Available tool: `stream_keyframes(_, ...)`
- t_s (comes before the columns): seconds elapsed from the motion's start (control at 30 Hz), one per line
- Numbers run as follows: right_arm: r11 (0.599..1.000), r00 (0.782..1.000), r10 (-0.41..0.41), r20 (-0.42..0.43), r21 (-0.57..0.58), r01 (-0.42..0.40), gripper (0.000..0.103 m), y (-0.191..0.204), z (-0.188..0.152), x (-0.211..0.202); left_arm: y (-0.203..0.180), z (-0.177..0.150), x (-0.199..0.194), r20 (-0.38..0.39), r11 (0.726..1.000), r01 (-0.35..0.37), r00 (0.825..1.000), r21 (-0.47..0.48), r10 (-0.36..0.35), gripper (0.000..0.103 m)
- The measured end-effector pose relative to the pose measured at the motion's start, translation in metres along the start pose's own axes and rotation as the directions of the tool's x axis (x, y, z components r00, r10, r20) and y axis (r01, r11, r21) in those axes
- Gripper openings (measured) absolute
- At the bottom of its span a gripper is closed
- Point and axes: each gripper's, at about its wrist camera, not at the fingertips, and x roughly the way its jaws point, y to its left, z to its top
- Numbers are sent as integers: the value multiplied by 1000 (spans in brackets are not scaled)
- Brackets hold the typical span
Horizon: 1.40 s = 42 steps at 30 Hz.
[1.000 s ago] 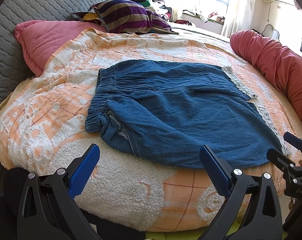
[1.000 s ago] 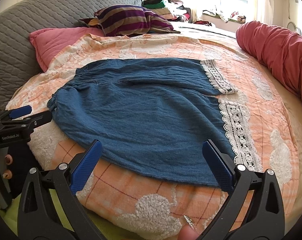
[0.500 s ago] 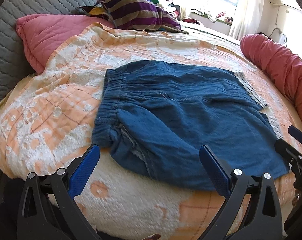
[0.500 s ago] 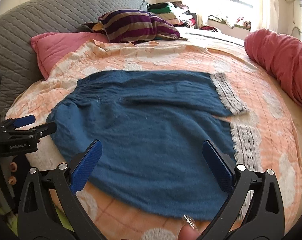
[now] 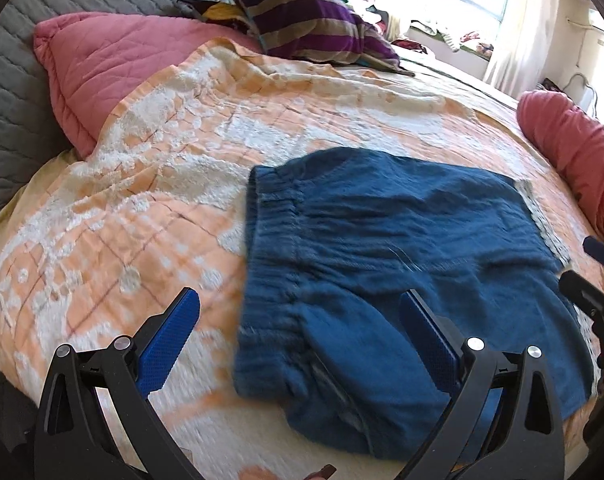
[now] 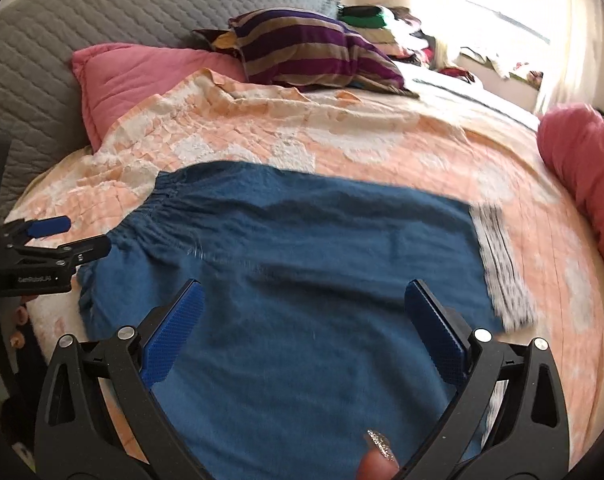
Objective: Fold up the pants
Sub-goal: 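Grasp the elastic waistband with the left gripper while the right gripper grasps its other end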
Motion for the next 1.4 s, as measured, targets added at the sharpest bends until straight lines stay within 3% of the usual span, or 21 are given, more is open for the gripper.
stream_keyframes(0.23,995,1000,-10,-10,-104,9,95,5,33,39,14,24,30,-27,1000,5,1000,-13,-5,99)
stream_keyframes(0.53,992,994,-1,-108,-126,-13,95,-10,68,112,29,57,87,-98,1000,-18,995,-17,16,99)
stream_keyframes(0.67,983,989,-39,-143,-184,12,95,-14,78,145,39,78,109,-107,1000,1,994,-18,-3,99)
stream_keyframes(0.83,981,980,23,-196,-184,-60,95,-21,92,176,44,94,136,-148,999,32,989,18,-29,99)
stream_keyframes(0.97,963,974,46,-222,-249,-102,95,-18,99,196,39,97,147,-138,997,40,990,71,-30,98)
stream_keyframes(1.0,959,974,37,-222,-265,-96,95,-16,99,199,39,98,149,-132,996,47,991,77,-36,96)
stream_keyframes(1.03,956,975,31,-222,-278,-93,95,-16,100,204,38,99,150,-126,995,57,991,80,-46,82)
stream_keyframes(1.1,949,971,34,-235,-298,-105,95,-13,101,212,34,100,151,-117,993,73,991,95,-62,69)
stream_keyframes(1.17,940,968,44,-246,-318,-123,95,-9,101,217,31,100,147,-102,989,99,991,110,-88,45)
stream_keyframes(1.23,930,967,51,-249,-341,-137,95,-4,101,221,31,98,140,-75,987,120,991,103,-112,38)
stream_keyframes(1.4,905,965,78,-249,-387,-174,95,7,105,225,31,92,111,14,985,141,990,103,-143,34)
